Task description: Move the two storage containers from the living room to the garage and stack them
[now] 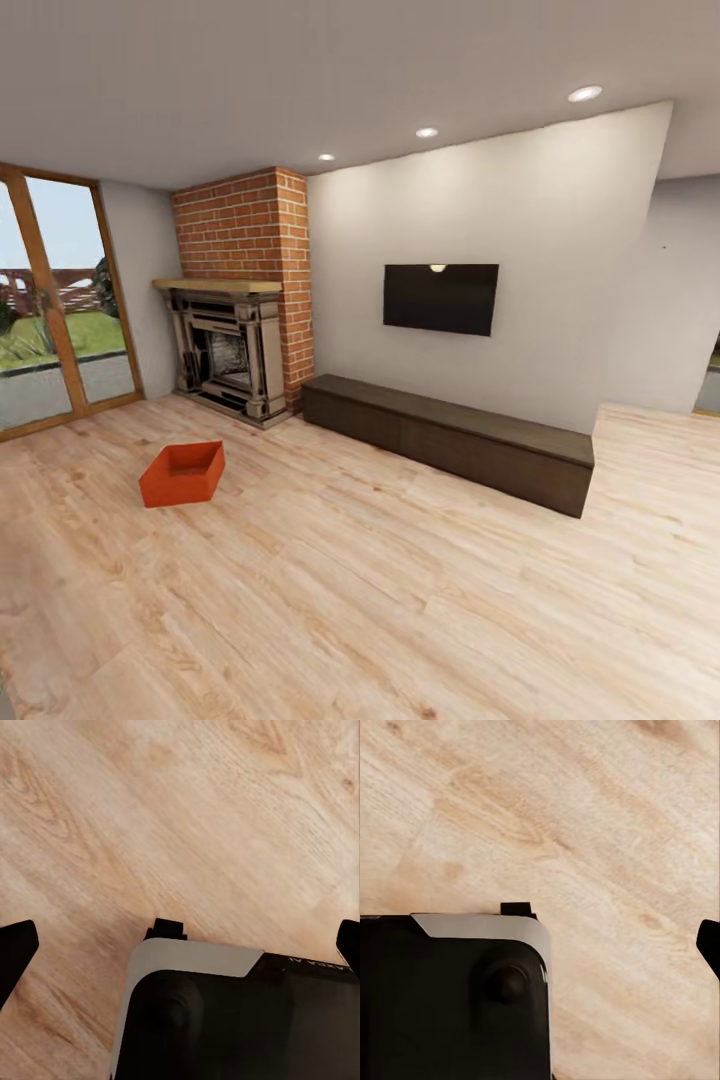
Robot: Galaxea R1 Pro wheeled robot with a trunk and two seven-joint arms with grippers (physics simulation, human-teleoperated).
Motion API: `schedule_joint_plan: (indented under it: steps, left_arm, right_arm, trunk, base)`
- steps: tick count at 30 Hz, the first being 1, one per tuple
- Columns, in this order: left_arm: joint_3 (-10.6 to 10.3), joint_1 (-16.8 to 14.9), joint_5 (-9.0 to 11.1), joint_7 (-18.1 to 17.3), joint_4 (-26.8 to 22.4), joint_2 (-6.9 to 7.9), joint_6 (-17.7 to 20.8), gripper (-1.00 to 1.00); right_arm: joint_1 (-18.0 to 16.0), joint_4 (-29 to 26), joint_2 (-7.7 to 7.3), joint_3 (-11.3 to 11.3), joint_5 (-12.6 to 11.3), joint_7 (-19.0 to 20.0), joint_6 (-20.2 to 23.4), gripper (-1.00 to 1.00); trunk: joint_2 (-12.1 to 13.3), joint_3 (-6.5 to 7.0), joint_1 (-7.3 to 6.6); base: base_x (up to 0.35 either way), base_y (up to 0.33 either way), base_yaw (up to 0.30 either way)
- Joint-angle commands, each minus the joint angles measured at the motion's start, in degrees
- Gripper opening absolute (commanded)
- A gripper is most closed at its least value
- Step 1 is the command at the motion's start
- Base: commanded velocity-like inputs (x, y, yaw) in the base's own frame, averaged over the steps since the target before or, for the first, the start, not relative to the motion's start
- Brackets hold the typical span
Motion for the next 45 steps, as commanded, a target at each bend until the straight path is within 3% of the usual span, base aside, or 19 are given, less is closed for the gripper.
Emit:
schedule_joint_plan:
  steps: [1, 34, 45]
  left_arm:
    - [-0.5, 0.0, 0.4, 0.1, 0.0, 0.0, -0.2, 1.0]
    - [-0.5, 0.0, 0.4, 0.1, 0.0, 0.04, -0.2, 1.0]
    - [-0.5, 0.0, 0.4, 0.1, 0.0, 0.05, -0.2, 1.0]
  right_arm:
    - [-0.1, 0.2, -0.03, 0.5, -0.5, 0.0, -0.4, 1.0]
    - [-0.1, 0.2, 0.16, 0.4, -0.6, -0.2, -0.5, 1.0]
    - [-0.1, 0.2, -0.13, 0.5, -0.5, -0.1, -0.8, 1.0]
  trunk:
    - [0.0, -0.08, 0.04]
    - [0.0, 0.85, 0.04]
    - [0.0, 0.89, 0.04]
  base:
    - [0.326, 0.0, 0.258]
    - [0.326, 0.0, 0.266]
    - [0.326, 0.0, 0.049]
